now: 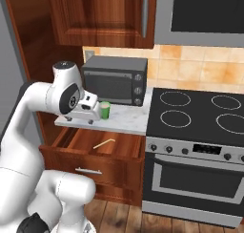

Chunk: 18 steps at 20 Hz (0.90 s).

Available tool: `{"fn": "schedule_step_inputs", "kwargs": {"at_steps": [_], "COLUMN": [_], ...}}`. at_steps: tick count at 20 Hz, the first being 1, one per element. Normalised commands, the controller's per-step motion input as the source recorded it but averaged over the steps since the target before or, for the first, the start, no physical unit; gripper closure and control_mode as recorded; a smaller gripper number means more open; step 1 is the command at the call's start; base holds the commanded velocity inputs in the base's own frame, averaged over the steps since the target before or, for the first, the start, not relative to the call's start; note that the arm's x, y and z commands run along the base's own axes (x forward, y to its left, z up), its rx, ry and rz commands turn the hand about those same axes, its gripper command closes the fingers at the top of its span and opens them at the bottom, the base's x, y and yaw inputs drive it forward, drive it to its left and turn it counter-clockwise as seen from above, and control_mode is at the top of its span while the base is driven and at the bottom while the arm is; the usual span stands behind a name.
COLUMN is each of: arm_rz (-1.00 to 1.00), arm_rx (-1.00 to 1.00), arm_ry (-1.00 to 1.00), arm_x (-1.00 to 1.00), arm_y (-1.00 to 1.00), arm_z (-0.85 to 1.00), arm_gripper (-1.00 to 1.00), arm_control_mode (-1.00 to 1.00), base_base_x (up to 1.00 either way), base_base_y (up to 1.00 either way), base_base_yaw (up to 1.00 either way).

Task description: Pick up the straw from the right drawer and put it inside the smoothie cup.

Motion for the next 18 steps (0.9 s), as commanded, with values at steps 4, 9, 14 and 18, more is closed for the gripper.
{"fn": "schedule_step_inputs", "kwargs": {"at_steps": [4,9,14,18], "arm_rz": [0.0,0.0,0.0,0.0], "arm_rx": [0.0,0.0,0.0,0.0], "arm_ry": [0.03,0.06,0.07,0.05], "arm_x": [0.36,0.35,0.27,0.22], "arm_y": [0.01,0.02,0.0,0.08], "arm_z": [-0.39,-0.46,-0.62,-0.64], "arm_gripper": [-1.0,-1.0,-1.0,-1.0], "arm_control_mode": [-1.0,-1.0,-1.0,-1.0], "base_base_x": [0.0,0.0,0.0,0.0], "base_base_y": [0.0,0.0,0.0,0.0], "base_base_yaw": [0.0,0.0,0.0,0.0]}}
